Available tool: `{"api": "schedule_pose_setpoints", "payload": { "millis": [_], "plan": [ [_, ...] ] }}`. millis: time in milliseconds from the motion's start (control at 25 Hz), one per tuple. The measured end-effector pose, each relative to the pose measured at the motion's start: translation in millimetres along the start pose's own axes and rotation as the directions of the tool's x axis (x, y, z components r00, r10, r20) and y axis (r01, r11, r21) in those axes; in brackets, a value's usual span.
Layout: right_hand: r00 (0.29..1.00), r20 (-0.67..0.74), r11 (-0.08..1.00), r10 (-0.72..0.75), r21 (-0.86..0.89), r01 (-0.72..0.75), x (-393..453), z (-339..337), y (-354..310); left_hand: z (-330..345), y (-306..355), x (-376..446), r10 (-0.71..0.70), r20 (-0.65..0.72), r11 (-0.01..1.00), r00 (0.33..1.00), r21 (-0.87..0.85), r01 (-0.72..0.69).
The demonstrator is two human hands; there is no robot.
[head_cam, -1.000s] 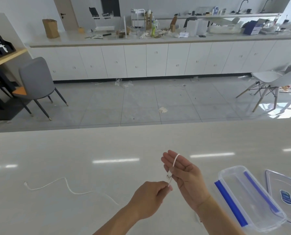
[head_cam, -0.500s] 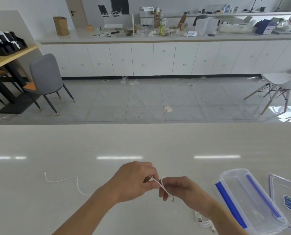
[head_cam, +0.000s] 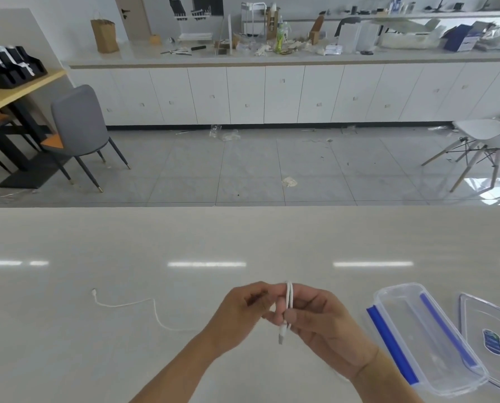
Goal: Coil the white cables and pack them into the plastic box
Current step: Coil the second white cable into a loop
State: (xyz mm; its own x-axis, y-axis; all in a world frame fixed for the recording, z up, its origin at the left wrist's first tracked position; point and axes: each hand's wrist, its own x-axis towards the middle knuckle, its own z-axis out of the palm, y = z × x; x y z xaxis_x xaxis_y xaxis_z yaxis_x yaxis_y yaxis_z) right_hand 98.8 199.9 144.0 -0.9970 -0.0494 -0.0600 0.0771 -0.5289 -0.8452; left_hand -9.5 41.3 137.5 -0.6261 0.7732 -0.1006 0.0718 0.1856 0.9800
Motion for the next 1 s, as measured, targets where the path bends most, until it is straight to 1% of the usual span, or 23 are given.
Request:
{"api": "schedule_pose_setpoints", "payload": {
  "millis": [80,200,280,320,360,400,440,480,520,560,600,680,800,920,1000],
  "plan": [
    [0.996,-0.087,0.994,-0.033,0.097,0.042,3.4,1.6,0.4,16.8,-9.1,-6.0,-0.02,-0.007,0.996,1.0,0.082,0.02],
    [0.97,-0.234,0.982,-0.072,0.155,0.11,4.9,-2.9,5.6,31.9,-20.0,-13.7,-0.051,-0.046,0.976,0.998,0.208,0.06],
    [0.932,-0.347,0.965,-0.102,0.192,0.177,7.2,-9.2,10.1,38.6,-22.7,-18.8,-0.066,-0.043,0.958,0.997,0.275,0.076],
    [0.904,-0.413,0.955,-0.112,0.207,0.213,8.2,-11.8,11.9,41.3,-22.9,-21.2,-0.056,-0.032,0.938,0.998,0.34,0.064],
    [0.873,-0.472,0.953,-0.119,0.193,0.235,8.9,-13.9,13.4,43.3,-21.3,-23.6,-0.04,-0.019,0.908,0.999,0.416,0.044],
    [0.845,-0.518,0.965,-0.134,0.125,0.23,9.3,-15.4,15.4,43.9,-18.6,-25.3,-0.018,-0.012,0.87,1.0,0.492,0.022],
    [0.823,-0.544,0.982,-0.163,-0.01,0.188,8.7,-15.1,17.3,42.8,-14.9,-25.9,0.008,-0.008,0.824,1.0,0.566,-0.002],
    [0.82,-0.536,0.975,-0.201,-0.19,0.115,7.2,-13.8,19.3,40.4,-10.7,-25.0,0.03,-0.007,0.778,1.0,0.628,-0.019],
    [0.838,-0.498,0.937,-0.221,-0.347,0.041,5.7,-11.7,20.6,36.8,-6.0,-23.5,0.05,-0.007,0.736,0.999,0.676,-0.032],
    [0.871,-0.446,0.895,-0.207,-0.445,-0.016,4.4,-10.2,21.7,32.0,-0.6,-21.9,0.066,-0.005,0.704,0.998,0.709,-0.043],
    [0.903,-0.396,0.872,-0.166,-0.486,-0.052,3.2,-8.6,21.4,25.9,5.1,-20.4,0.082,-0.003,0.683,0.997,0.728,-0.054],
    [0.946,-0.313,0.856,-0.08,-0.509,-0.096,1.3,-5.2,16.4,11.0,16.6,-17.5,0.099,0.01,0.673,0.995,0.736,-0.075],
    [0.977,-0.212,0.827,0.016,-0.547,-0.133,-2.3,-3.6,9.5,-13.9,30.4,-15.3,0.106,0.041,0.697,0.994,0.709,-0.103],
    [0.98,-0.141,0.853,0.138,-0.486,-0.19,-6.3,-3.1,4.0,-33.3,40.8,-11.1,0.108,0.032,0.773,0.994,0.626,-0.104],
    [0.979,-0.088,0.854,0.182,-0.48,-0.202,-8.4,-2.1,3.4,-43.4,42.4,-6.3,0.11,0.017,0.844,0.994,0.526,-0.102]
  ]
}}
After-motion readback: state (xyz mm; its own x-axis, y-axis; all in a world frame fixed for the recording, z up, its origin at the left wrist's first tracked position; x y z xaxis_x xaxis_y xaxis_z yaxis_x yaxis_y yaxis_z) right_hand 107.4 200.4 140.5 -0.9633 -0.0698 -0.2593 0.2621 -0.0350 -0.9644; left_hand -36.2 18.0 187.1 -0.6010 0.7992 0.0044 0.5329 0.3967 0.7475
